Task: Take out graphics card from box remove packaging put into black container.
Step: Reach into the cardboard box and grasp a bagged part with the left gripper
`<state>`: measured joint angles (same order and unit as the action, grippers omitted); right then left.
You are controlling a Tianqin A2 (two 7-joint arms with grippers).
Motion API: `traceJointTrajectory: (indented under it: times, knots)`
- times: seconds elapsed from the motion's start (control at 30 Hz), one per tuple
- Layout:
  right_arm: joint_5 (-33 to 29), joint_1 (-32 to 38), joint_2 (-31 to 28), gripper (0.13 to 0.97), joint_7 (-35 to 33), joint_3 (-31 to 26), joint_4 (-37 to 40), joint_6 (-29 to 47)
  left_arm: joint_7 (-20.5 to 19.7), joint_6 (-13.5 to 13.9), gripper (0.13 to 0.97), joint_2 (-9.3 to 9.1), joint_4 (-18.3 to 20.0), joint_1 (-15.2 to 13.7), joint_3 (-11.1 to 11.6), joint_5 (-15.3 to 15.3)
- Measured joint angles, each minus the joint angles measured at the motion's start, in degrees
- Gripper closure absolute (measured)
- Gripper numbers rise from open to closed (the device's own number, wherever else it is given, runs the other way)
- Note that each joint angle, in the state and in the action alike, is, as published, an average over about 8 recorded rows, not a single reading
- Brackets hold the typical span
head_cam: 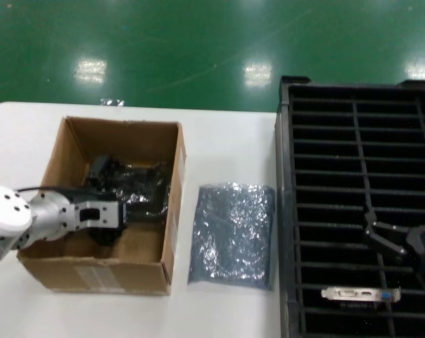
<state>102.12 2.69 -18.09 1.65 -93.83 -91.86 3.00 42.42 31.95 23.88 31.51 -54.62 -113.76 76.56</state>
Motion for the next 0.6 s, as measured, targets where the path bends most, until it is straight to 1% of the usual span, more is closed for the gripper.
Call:
traceJointTrajectory:
  times: [0.17,0.3,0.43,0.6]
  knots:
    - [0.0,0.0,0.0,0.129,0.0,0.0,0.0,0.0,9.2,-1.4,0.132,-2.21,-8.2,-3.0,1.1,2.4]
    - [0.0,0.0,0.0,0.129,0.0,0.0,0.0,0.0,16.1,-2.7,0.132,-3.83,-13.2,-4.7,2.6,4.6]
    - [0.0,0.0,0.0,0.129,0.0,0.0,0.0,0.0,22.2,-3.9,0.132,-5.11,-16.3,-5.7,4.0,6.5]
    - [0.0,0.0,0.0,0.129,0.0,0.0,0.0,0.0,29.4,-5.7,0.132,-6.27,-18.9,-6.6,6.1,8.8]
